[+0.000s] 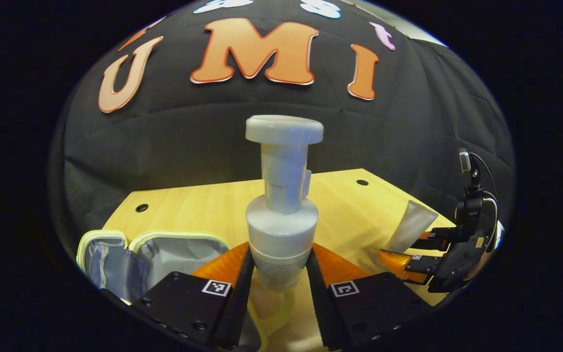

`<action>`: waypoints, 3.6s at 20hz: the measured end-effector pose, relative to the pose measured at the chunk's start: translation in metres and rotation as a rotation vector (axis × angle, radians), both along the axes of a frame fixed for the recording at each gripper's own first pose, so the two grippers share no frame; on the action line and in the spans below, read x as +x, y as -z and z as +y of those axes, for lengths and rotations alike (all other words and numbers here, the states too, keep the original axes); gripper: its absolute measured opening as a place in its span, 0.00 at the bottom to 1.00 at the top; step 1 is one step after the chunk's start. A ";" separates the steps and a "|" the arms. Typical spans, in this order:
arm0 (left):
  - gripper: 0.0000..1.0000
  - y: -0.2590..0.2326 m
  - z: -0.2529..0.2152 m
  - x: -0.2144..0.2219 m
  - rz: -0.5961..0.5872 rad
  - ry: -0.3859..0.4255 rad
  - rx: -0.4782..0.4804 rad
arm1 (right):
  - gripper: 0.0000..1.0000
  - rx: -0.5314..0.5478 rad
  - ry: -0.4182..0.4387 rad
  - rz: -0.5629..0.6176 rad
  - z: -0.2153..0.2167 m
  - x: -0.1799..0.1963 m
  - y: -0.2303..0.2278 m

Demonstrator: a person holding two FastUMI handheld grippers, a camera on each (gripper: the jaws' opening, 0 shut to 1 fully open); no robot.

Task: First open the suitcase, pack the skin care products into it, and then close the suitcase.

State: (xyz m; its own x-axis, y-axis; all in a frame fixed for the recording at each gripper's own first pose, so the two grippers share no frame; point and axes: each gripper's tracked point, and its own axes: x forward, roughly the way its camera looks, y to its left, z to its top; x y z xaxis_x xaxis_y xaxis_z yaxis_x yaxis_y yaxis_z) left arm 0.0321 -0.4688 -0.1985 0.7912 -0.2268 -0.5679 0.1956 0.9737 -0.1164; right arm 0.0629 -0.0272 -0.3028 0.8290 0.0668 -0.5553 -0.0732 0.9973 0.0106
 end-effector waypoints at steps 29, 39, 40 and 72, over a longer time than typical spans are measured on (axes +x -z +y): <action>0.59 0.047 0.172 -0.079 0.373 -0.096 0.046 | 0.35 0.197 -0.217 -0.033 0.180 -0.004 -0.134; 0.60 0.081 0.171 -0.086 0.570 -0.076 0.062 | 0.40 0.269 -0.278 0.054 0.225 -0.005 -0.124; 0.58 0.085 0.173 -0.085 0.577 -0.078 0.073 | 0.40 0.276 -0.283 0.064 0.229 -0.004 -0.122; 0.78 -0.030 0.390 -0.142 0.334 -0.683 0.142 | 0.40 0.374 -0.309 0.551 0.328 -0.023 -0.021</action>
State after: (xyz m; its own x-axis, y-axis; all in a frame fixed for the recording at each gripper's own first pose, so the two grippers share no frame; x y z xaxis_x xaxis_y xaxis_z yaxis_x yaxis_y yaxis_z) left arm -0.1100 -0.0793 -0.1684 0.5109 0.3429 -0.7883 -0.4776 0.8757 0.0713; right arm 0.0394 0.3010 -0.2819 0.3483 0.5191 -0.7805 -0.2361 0.8544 0.4629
